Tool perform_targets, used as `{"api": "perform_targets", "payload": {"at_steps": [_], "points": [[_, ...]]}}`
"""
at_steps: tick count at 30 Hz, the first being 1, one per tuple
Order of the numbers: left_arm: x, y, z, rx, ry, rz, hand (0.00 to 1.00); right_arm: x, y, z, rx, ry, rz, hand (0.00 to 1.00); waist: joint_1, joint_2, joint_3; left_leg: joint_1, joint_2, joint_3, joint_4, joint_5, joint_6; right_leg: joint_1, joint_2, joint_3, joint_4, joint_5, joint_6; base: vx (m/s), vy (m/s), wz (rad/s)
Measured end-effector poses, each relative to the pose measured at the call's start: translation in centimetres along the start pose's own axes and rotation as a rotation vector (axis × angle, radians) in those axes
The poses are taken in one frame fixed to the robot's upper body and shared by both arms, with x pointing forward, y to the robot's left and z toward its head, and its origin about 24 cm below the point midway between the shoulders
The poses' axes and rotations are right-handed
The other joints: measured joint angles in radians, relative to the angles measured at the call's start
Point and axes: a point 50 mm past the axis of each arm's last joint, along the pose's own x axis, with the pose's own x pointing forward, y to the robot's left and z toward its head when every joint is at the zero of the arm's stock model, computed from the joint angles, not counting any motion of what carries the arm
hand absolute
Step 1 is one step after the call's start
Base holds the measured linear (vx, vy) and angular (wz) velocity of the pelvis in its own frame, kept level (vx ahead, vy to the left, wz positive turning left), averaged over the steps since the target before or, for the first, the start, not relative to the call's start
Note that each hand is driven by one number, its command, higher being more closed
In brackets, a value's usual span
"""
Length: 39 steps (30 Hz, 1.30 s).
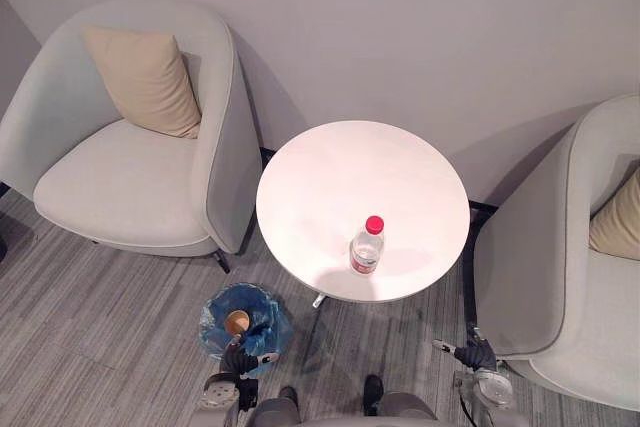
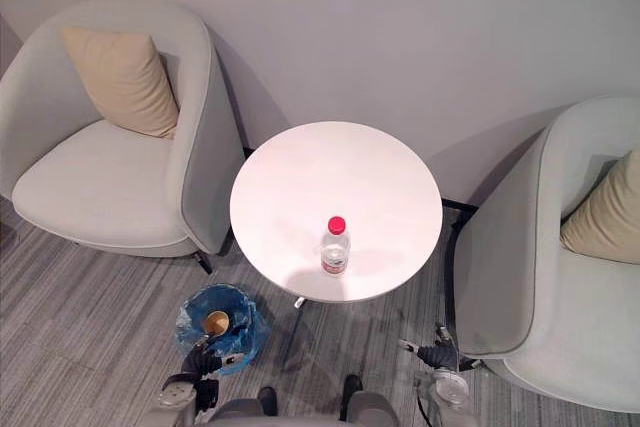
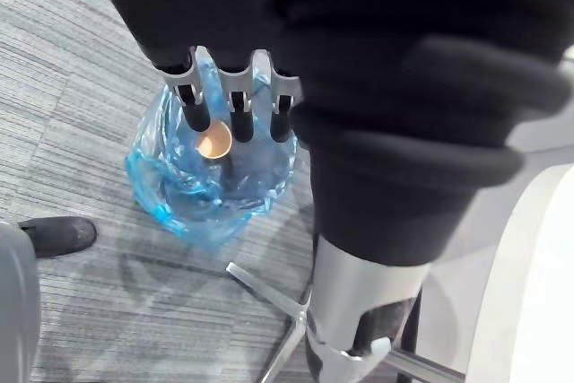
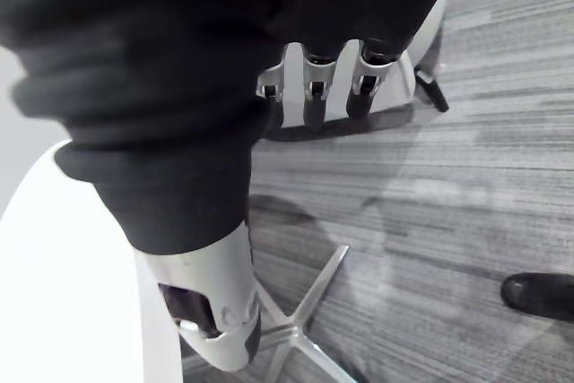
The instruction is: Gather rubbish on tea table into small bin, then transfer packed bag to large trash can.
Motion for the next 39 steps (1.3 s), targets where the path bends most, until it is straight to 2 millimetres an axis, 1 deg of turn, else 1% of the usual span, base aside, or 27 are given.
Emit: {"api": "perform_targets", "payload": {"at_steps": [3, 5, 9, 11, 15, 18, 22, 24, 27, 30, 34, 39], "points": [[-0.1, -0.1, 0.6, -0.002, -0.033, -0.005, 0.0, -0.2, 0.3, 1.3, -0.03, -0.074, 0.033, 0.0, 0.001, -0.001, -0.001, -0.001, -0.012, -0.001, -0.008, 0.006, 0.009, 0.003, -0.013, -0.001, -0.015, 0.009, 0.008, -0.02, 0.053, 0.05], [-0.3, -0.3, 0.8, 0.004, -0.051, -0.015, 0.0, -0.5, 0.5, 2.6, -0.033, -0.146, 0.045, 0.0, 0.001, 0.001, -0.013, -0.002, -0.022, -0.004, -0.016, 0.009, 0.014, 0.008, -0.019, -0.003, -0.032, 0.016, 0.016, -0.01, 0.047, 0.04], [-0.4, -0.9, 0.8, 0.022, -0.057, -0.039, 0.0, -1.0, 0.9, 3.8, -0.05, -0.218, 0.069, 0.0, 0.001, 0.001, -0.035, 0.003, -0.033, -0.016, -0.028, 0.013, 0.018, 0.027, -0.024, -0.017, -0.06, 0.025, 0.019, 0.02, 0.023, 0.1], [-0.4, -0.9, 1.0, 0.022, -0.068, -0.041, 0.0, -1.3, 1.6, 5.1, -0.072, -0.281, 0.098, 0.0, 0.001, 0.001, -0.039, 0.005, -0.034, -0.024, -0.028, 0.013, 0.018, 0.038, -0.025, -0.026, -0.072, 0.028, 0.016, 0.0, 0.013, 0.11], [-0.6, -1.4, 0.8, 0.043, -0.071, -0.064, 0.0, -1.9, 2.3, 6.9, -0.078, -0.379, 0.139, 0.0, 0.001, 0.007, -0.045, 0.006, -0.035, -0.033, -0.028, 0.013, 0.019, 0.048, -0.024, -0.029, -0.084, 0.032, 0.016, -0.01, 0.0, 0.04], [-0.8, -1.6, 0.5, 0.05, -0.065, -0.07, 0.0, -2.2, 2.8, 7.6, -0.1, -0.424, 0.159, 0.0, 0.001, 0.007, -0.046, 0.006, -0.035, -0.041, -0.029, 0.016, 0.021, 0.054, -0.024, -0.035, -0.09, 0.033, 0.014, -0.03, -0.009, 0.09], [-0.8, -1.6, 0.4, 0.051, -0.061, -0.07, 0.0, -2.6, 3.3, 8.4, -0.127, -0.468, 0.184, 0.0, 0.002, 0.007, -0.048, 0.004, -0.035, -0.052, -0.041, 0.029, 0.023, 0.057, -0.024, -0.053, -0.098, 0.039, 0.014, -0.04, -0.015, 0.09], [-1.0, -1.5, -0.1, 0.051, -0.048, -0.069, 0.0, -2.7, 3.8, 8.4, -0.14, -0.473, 0.201, 0.0, 0.003, 0.008, -0.053, 0.004, -0.035, -0.055, -0.041, 0.029, 0.023, 0.059, -0.024, -0.056, -0.098, 0.039, 0.014, -0.04, -0.011, 0.04], [-1.1, -1.5, -0.5, 0.052, -0.035, -0.068, 0.0, -2.8, 3.8, 8.4, -0.161, -0.479, 0.201, 0.0, 0.004, 0.008, -0.053, 0.001, -0.037, -0.064, -0.047, 0.036, 0.022, 0.059, -0.025, -0.059, -0.1, 0.039, 0.014, -0.03, -0.006, 0.09], [-1.1, -1.5, -0.5, 0.053, -0.034, -0.068, 0.0, -3.0, 4.0, 8.7, -0.185, -0.499, 0.216, 0.0, 0.003, 0.007, -0.054, -0.004, -0.038, -0.084, -0.077, 0.058, 0.021, 0.052, -0.026, -0.079, -0.102, 0.04, 0.013, -0.03, -0.021, 0.2], [-1.4, -1.5, -1.2, 0.061, -0.015, -0.075, 0.0, -3.2, 4.3, 9.2, -0.188, -0.523, 0.225, 0.0, 0.004, 0.013, -0.057, -0.008, -0.037, -0.095, -0.078, 0.059, 0.019, 0.054, -0.025, -0.088, -0.107, 0.04, 0.013, -0.02, -0.019, 0.07], [-1.7, -1.7, -2.0, 0.067, 0.006, -0.085, 0.0, -3.1, 4.3, 9.2, -0.186, -0.522, 0.22, 0.0, 0.004, 0.019, -0.064, -0.022, -0.038, -0.112, -0.079, 0.064, 0.015, 0.055, -0.025, -0.111, -0.117, 0.04, 0.013, -0.01, -0.011, 0.12]]}}
